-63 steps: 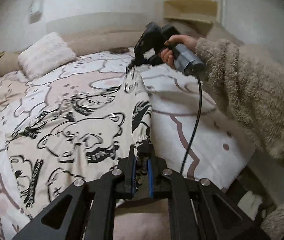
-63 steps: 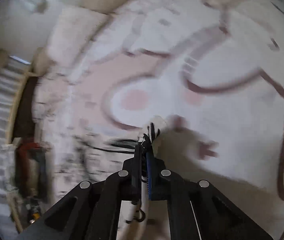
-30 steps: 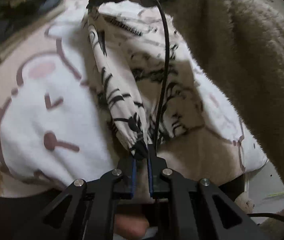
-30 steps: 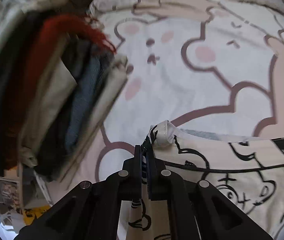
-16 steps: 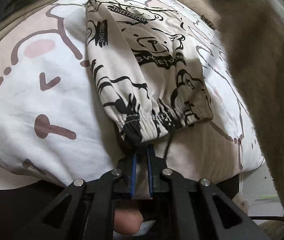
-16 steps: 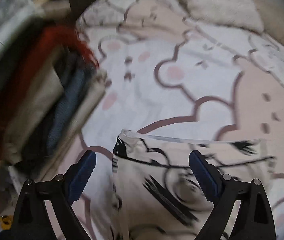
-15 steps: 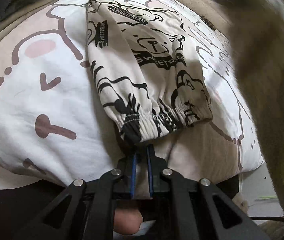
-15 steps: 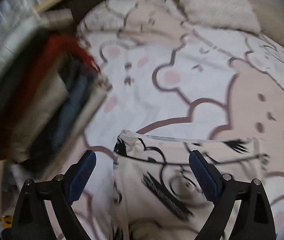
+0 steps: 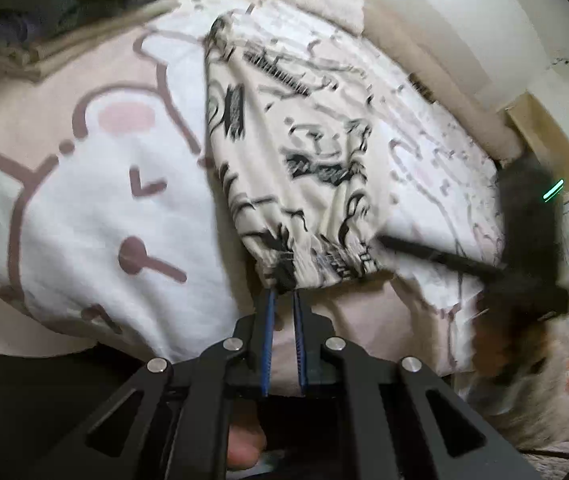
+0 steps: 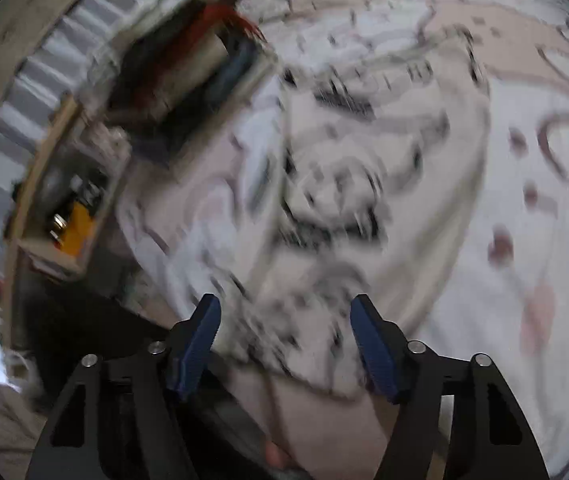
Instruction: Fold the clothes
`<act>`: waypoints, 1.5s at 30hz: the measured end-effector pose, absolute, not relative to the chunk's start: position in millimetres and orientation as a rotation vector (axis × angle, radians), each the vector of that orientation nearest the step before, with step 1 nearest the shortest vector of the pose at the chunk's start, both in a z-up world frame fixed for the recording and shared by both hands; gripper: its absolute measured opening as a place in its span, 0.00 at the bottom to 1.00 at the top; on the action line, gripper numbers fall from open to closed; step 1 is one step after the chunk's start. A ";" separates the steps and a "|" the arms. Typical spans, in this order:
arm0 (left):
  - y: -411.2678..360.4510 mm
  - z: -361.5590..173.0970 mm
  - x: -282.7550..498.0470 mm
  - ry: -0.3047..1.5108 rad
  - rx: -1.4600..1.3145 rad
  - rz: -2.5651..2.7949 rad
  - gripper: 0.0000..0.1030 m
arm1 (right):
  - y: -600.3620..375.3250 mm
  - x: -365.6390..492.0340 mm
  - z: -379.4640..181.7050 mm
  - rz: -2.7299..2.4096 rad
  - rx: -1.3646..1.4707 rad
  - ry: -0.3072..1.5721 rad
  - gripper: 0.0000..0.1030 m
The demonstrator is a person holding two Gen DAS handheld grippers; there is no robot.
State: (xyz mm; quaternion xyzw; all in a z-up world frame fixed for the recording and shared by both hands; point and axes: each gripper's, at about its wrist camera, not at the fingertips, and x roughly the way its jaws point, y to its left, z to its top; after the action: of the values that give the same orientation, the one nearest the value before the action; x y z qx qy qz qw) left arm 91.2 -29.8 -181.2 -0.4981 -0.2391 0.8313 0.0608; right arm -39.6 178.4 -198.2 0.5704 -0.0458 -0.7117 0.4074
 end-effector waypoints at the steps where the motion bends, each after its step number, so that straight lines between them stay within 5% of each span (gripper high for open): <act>1: -29.1 -173.3 90.0 -0.696 -1.481 2.529 0.10 | 186.0 -39.2 -202.9 -1.804 1.446 -0.151 0.61; 6: -16.9 -131.5 70.5 -0.372 -1.385 2.588 0.12 | 217.9 -36.2 -219.8 -1.848 1.473 -0.303 0.54; 9: -2.6 -124.0 46.6 -0.043 -1.350 2.615 0.36 | 213.5 -30.5 -204.1 -1.871 1.453 -0.270 0.55; 12: 10.0 -136.8 18.6 0.273 -1.348 2.570 0.39 | 209.7 -20.1 -186.2 -1.904 1.396 -0.230 0.55; 18: -8.0 -213.9 -5.4 0.520 -1.589 2.385 0.39 | 196.8 25.9 -152.3 -2.195 1.099 0.252 0.56; 21: -9.9 -189.0 6.2 0.586 -1.396 2.405 0.41 | 194.6 52.0 -152.2 -2.210 0.977 0.460 0.56; 22: -9.9 -180.2 11.7 0.622 -1.319 2.411 0.51 | 191.8 55.1 -154.6 -2.188 0.980 0.493 0.57; 29: 9.2 -188.6 112.1 1.539 -0.561 2.082 0.56 | 192.5 49.7 -166.7 -2.114 1.098 0.474 0.57; 39: 16.4 -258.3 133.6 1.758 -0.432 1.858 0.58 | 220.5 32.8 -171.7 -2.188 1.247 0.261 0.57; 45: 36.5 -262.2 123.3 1.799 -0.294 1.866 0.58 | 217.7 40.4 -165.7 -2.227 1.182 0.373 0.57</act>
State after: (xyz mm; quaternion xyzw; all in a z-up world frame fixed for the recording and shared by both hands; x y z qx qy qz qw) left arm 123.3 36.5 -262.2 -0.1086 0.6653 0.6900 0.2635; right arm 40.4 217.7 -165.7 0.4434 0.1400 -0.8358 0.2921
